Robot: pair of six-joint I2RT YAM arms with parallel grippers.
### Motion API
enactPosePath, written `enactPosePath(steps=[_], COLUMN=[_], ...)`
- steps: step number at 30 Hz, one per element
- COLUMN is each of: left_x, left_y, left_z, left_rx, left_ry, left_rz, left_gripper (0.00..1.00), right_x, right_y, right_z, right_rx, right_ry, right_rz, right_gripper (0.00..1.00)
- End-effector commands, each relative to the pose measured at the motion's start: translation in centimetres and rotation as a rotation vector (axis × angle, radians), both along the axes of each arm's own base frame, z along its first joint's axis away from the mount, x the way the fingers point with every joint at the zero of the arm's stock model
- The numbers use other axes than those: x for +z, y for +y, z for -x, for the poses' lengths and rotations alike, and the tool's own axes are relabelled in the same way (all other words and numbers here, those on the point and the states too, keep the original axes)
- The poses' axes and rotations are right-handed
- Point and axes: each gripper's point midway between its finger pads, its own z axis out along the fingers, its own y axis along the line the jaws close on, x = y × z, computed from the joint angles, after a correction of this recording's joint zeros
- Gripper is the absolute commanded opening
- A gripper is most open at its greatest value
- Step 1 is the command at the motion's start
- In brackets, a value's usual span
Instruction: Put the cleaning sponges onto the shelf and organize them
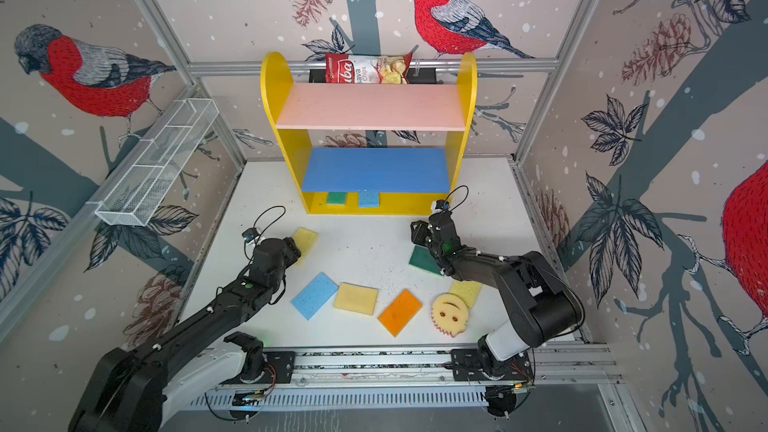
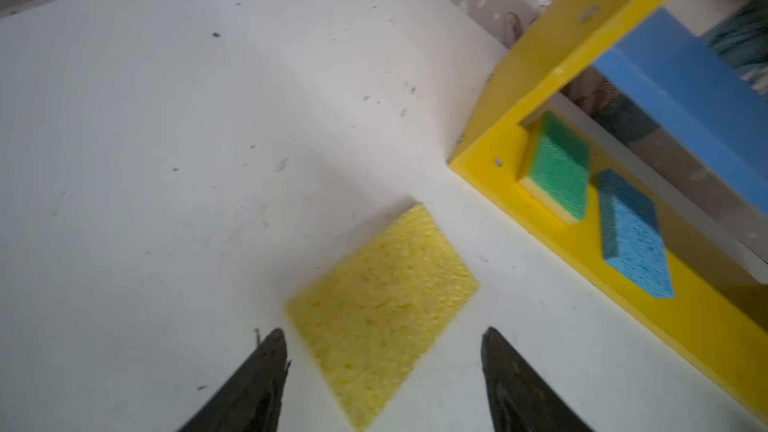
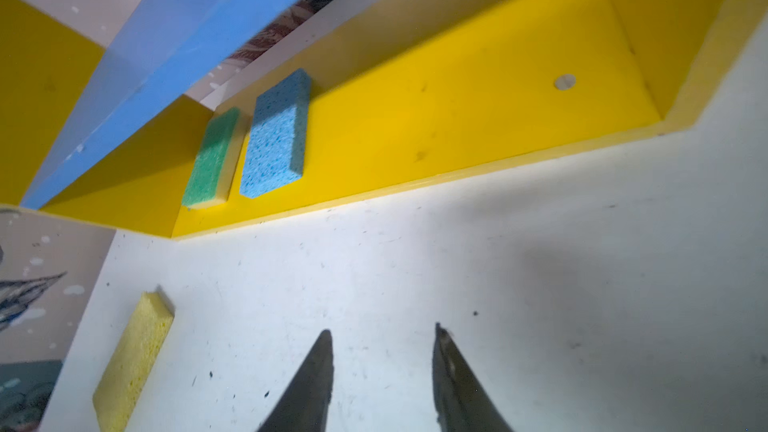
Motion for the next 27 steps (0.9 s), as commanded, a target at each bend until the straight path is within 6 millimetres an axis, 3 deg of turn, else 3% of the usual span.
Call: enactPosePath(steps=[1,6,13,15,17,21,27], left_x=[-1.5,-2.1,-4.5,-5.0,-5.4,-4.7,-3.3], left_y=[0.7,1.1,0.8,0.5,0.3,-0.5,-2.2], left_z=[0.5,-0.3,-1.4,-1.6,-1.6,-1.3,0.5], left_rx=[-0.015,-0.048,-0.071,-0.086,-0.098,-0.138,-0.261], left_ry=[0.048,0.059,0.165,0.179,0.201,0.205,0.198], left_rz=[0.062,0.063,0.081,0.088,0.09,0.116,0.132], left_gripper=[0.71,0.73,0.7,0.78,0.78,0.75,0.73], right_x=[0.2,0.4,-0.2,-0.5,-0.9,-1.1,-1.0], right_y=[0.2,2.2,2.7,2.7,2.7,3.4,6.7], right_z=[0.8,1.4,1.8,2.0,2.1,2.6,3.6], right_rx=[0.02,0.097,0.115,0.121,0.128,0.172,0.301], right_ry=[-0.041,-0.025,0.001,0.014,0.023,0.036,-0.014], right_rz=[0.108,0.059,0.051,0.05,0.055,0.059,0.129], right_gripper=[0.48,0.54,0.54,0.54,0.54,0.52,0.51])
